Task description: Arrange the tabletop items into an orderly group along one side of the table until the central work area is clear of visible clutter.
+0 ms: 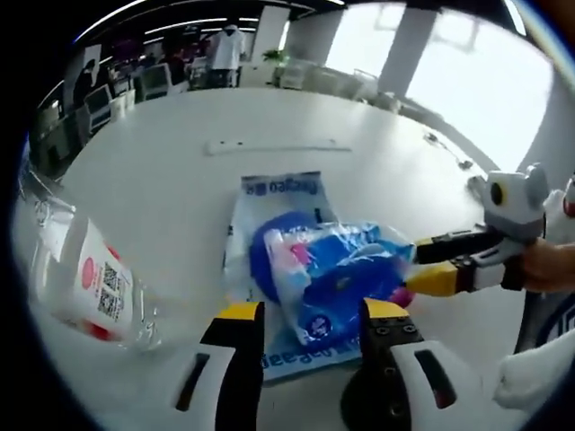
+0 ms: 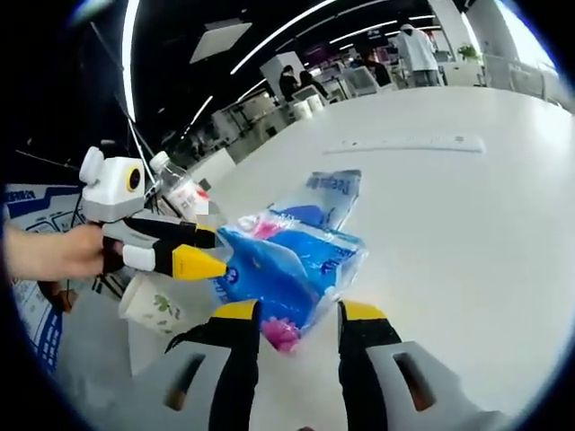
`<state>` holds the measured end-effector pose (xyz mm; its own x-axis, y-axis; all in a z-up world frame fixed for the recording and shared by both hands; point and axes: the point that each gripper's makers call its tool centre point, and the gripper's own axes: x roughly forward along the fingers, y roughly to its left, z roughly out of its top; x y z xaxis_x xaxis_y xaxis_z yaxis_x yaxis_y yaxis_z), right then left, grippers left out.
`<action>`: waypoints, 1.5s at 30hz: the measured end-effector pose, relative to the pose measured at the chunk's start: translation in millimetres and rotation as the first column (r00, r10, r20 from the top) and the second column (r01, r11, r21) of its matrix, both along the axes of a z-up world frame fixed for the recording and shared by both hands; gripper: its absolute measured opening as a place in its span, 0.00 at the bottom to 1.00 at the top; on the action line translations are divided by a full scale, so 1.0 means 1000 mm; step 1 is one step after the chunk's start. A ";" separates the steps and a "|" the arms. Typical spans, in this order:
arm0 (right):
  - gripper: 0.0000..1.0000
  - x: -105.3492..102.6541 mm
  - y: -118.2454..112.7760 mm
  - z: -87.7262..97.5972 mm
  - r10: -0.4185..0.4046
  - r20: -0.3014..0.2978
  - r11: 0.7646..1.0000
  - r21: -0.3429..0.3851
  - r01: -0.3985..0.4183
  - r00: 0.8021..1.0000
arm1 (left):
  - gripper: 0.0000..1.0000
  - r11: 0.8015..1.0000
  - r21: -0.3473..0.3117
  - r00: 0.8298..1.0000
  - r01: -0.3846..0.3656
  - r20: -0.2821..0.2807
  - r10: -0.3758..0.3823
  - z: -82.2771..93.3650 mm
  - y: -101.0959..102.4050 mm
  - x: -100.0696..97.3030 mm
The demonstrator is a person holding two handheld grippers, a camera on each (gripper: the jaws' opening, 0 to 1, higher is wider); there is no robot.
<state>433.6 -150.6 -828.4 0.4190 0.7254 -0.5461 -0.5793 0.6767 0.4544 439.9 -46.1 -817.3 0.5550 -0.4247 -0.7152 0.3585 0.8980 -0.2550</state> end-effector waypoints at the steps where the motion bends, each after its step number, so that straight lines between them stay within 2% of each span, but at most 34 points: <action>1: 0.27 0.000 0.000 -0.001 -0.001 0.000 1.000 -0.003 0.001 1.000 | 0.33 1.000 -0.010 1.000 -0.006 -0.012 0.006 -0.001 -0.001 -0.001; 5: 0.19 0.002 -0.002 -0.003 -0.014 0.000 1.000 -0.016 0.014 1.000 | 0.22 1.000 -0.018 0.999 -0.008 -0.032 0.008 -0.003 -0.003 -0.004; 8: 0.04 0.003 -0.004 -0.005 -0.019 0.005 0.999 -0.026 0.019 1.000 | 0.17 1.000 0.012 1.000 -0.011 -0.019 0.011 -0.001 0.001 -0.002; 13: 0.00 0.005 -0.007 -0.003 -0.032 0.010 0.999 -0.014 0.033 0.999 | 0.03 0.999 0.025 1.000 -0.021 -0.018 0.022 0.001 0.005 -0.002; 16: 0.00 0.006 -0.007 0.002 -0.033 0.021 0.999 -0.008 0.033 0.999 | 0.02 1.000 0.017 1.000 -0.025 -0.017 0.026 0.005 0.004 -0.002; 24: 0.00 0.007 -0.011 0.015 -0.039 0.048 0.999 0.003 0.039 0.998 | 0.00 0.998 0.050 0.999 -0.024 0.033 0.023 0.022 0.000 -0.002; 30: 0.00 0.006 -0.019 0.025 -0.044 0.059 0.999 0.014 0.043 0.997 | 0.00 0.998 0.053 0.999 -0.025 0.043 0.023 0.027 -0.004 -0.002; 45: 0.00 0.003 -0.049 0.046 -0.071 0.094 0.997 0.028 0.068 0.993 | 0.00 0.998 0.059 0.996 0.002 0.086 -0.007 0.050 -0.035 -0.006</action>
<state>437.0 -199.3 -782.2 0.5179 0.7057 -0.4835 -0.5726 0.7059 0.4169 434.3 -80.7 -767.3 0.6139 -0.3862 -0.6885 0.3810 0.9088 -0.1700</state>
